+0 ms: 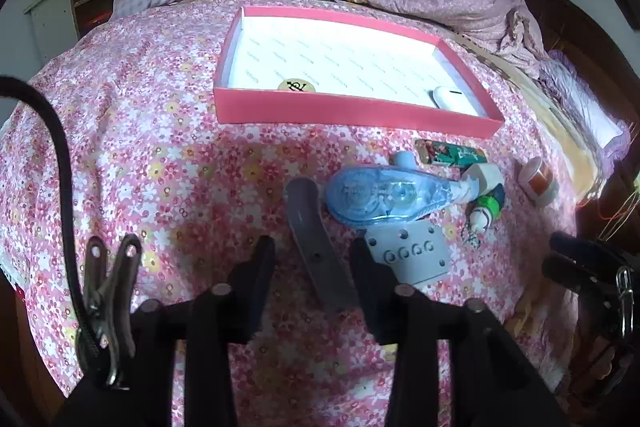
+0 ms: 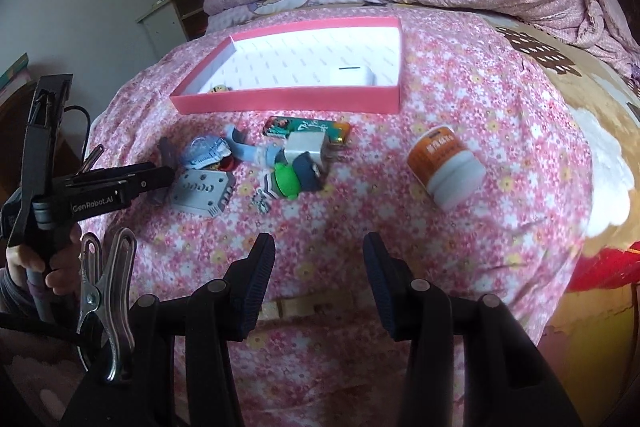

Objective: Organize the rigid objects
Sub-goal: 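Grasp the grey curved plastic hook with the left tool, then grasp the beige wooden piece with the right tool while the left tool holds the hook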

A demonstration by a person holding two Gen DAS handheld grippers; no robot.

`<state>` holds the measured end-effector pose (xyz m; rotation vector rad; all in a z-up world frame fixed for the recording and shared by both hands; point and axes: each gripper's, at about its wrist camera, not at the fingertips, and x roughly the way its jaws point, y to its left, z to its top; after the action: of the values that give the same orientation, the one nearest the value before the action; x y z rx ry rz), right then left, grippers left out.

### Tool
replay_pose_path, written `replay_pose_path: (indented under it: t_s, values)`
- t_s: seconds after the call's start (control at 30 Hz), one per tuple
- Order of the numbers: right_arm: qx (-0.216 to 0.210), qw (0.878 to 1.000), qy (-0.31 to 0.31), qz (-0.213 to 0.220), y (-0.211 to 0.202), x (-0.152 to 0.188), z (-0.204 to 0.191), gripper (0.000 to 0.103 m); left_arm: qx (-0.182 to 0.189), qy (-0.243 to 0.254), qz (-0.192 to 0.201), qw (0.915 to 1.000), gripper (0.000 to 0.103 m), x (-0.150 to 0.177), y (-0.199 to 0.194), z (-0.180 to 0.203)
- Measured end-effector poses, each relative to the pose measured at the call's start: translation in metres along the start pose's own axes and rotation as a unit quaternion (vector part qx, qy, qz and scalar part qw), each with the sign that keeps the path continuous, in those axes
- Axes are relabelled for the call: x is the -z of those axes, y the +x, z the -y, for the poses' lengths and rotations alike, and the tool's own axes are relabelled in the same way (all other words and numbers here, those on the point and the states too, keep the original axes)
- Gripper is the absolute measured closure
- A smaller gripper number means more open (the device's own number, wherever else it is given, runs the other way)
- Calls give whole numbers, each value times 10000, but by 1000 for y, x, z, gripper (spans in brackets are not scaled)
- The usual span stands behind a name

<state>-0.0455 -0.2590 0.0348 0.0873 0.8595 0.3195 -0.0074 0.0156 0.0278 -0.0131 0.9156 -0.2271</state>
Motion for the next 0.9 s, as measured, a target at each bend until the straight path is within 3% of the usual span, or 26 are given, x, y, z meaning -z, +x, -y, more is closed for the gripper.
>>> replay_pose_path:
  t_s: [0.2, 0.3, 0.5, 0.67, 0.9]
  values:
    - [3, 10000, -80, -16, 1, 3, -1, 56, -89, 214, 29, 9997, 73, 4, 6, 7]
    - [-24, 9999, -131, -32, 2, 4, -3, 56, -165, 296, 18, 9994, 82, 4, 7, 9]
    - [72, 9992, -375, -119, 0, 8, -6, 55, -135, 254, 111, 9995, 85, 6, -3, 3]
    - [11, 9992, -387, -74, -6, 17, -4, 30, -98, 265, 221, 9994, 85, 16, -19, 1]
    - [105, 9960, -872, -188, -2, 31, -21, 24, -146, 234, 132, 9995, 85, 32, -17, -4]
